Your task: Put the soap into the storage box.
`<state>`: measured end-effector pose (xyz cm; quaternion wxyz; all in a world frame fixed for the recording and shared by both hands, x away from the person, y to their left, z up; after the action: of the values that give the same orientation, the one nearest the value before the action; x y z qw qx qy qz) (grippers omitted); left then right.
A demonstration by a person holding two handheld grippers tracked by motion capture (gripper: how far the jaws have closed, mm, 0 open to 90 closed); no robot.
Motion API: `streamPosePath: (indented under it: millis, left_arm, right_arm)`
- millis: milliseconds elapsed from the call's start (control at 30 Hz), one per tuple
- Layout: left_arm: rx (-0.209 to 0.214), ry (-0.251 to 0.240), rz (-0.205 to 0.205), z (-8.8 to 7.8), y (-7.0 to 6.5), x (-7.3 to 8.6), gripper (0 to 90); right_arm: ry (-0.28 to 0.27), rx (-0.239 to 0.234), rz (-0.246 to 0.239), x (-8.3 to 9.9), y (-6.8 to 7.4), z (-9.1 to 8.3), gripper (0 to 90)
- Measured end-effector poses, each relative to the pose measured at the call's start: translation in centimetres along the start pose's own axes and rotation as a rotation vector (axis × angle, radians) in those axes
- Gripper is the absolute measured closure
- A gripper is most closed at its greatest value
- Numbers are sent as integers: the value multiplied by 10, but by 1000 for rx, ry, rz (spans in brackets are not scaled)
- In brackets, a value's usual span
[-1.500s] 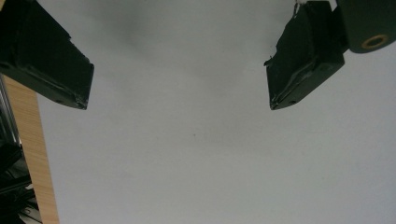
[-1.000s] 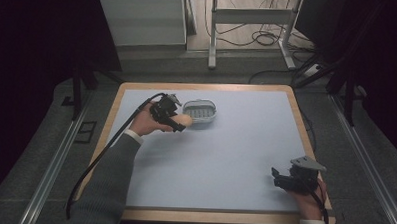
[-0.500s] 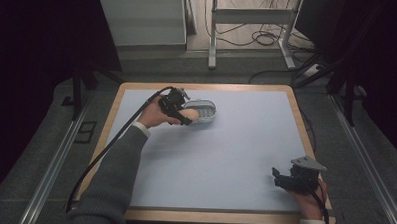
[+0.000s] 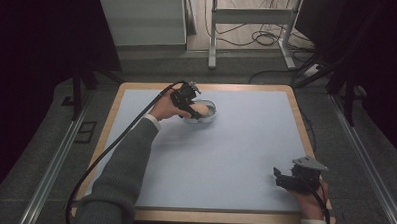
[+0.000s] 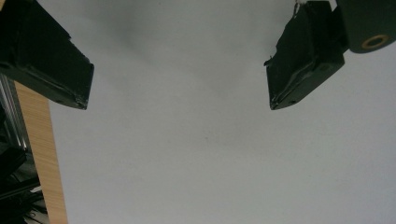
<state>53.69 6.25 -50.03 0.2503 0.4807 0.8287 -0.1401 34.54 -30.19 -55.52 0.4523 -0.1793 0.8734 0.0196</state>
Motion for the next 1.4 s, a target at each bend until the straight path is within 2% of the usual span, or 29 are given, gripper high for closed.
streamPosePath:
  millis: [233,400,433,467,500,533,567,767,800,833,933,967,1000,1033,1200,1300,1333,1400]
  left_arm:
    - [5,9,-8,11,7,-1,325]
    - [3,-8,-13,16,11,0,314]
    - [1,-29,-8,16,11,-1,314]
    - [9,-48,-13,14,10,-3,295]
    - [39,-106,-34,6,9,-8,241]
    - [39,-106,-34,6,9,-8,227]
    - [35,-124,-25,-1,6,-10,224]
    - [16,-109,0,-14,-3,-8,196]
    - [16,-109,0,-14,-3,-8,193]
    - [-2,-114,4,-20,-8,-6,193]
    - [-4,-117,-3,-24,-13,-2,193]
    - [-21,-102,5,-28,-16,3,191]
    - [-21,-102,5,-28,-16,3,191]
    - [-30,-99,12,-32,-21,10,191]
    - [-30,-103,9,-42,-32,25,188]
    - [-20,-127,-16,-51,-44,43,189]
    - [-20,-127,-16,-51,-44,43,190]
    - [-40,-153,-40,-58,-51,59,190]
  right_arm:
    - [1,5,6,1,-3,0,72]
    - [4,4,3,1,-2,0,72]
    - [4,3,3,1,-2,0,72]
    - [3,2,3,1,-1,0,72]
    - [3,3,4,1,-1,0,72]
    - [3,3,4,1,-1,0,72]
    - [5,3,2,1,-2,1,72]
    - [3,1,-1,1,0,0,73]
    - [2,1,-2,1,0,0,72]
    - [3,2,-1,1,0,0,72]
    - [4,2,2,1,-1,0,72]
    - [4,1,1,1,-1,-1,72]
    - [4,1,1,1,-1,-1,72]
    - [2,2,2,1,-1,-1,72]
    - [0,2,1,1,0,-2,72]
    - [0,0,-2,0,2,-2,72]
    - [0,0,-2,0,2,-2,72]
    - [0,-5,-5,-1,4,-1,72]
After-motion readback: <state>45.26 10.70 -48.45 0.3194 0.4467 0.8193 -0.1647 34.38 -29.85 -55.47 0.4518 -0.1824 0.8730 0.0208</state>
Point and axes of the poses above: each handheld gripper's, and its own axes: z roughly forward along the jaws, x roughly out of its underside, y roughly to its left, the point moved 6 cm from there along z, roughly forward along the jaws, and after that the axes turned 2 degrees about -y, right-handed, at the moved point
